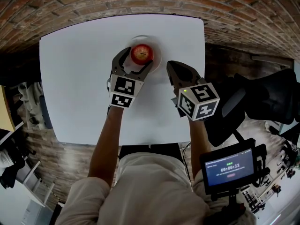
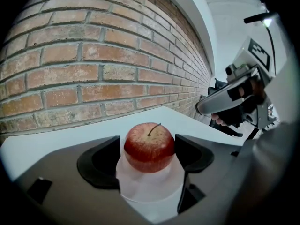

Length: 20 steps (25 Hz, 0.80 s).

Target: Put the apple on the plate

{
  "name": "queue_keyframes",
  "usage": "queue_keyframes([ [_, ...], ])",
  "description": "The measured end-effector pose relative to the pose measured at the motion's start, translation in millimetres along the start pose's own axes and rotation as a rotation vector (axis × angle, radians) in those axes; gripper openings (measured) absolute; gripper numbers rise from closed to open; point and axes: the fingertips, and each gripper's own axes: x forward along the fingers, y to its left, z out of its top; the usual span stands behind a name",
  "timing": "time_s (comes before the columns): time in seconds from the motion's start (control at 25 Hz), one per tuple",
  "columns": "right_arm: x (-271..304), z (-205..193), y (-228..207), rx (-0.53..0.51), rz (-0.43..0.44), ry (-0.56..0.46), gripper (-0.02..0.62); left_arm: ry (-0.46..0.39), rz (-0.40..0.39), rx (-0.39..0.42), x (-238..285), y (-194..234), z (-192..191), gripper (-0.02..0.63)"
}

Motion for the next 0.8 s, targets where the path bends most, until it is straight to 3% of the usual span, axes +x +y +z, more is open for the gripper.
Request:
queue_keyframes([
  [0.56,5,-4,0,0.002,0.003,0.004,0.003,0.020,-0.028,0.026,0,-5,-2,0.359],
  [0.8,2,0,4,-0.013,0.005,-0.011,0.003,0.009,-0.003,0.046,-10,-4,5,0.357],
])
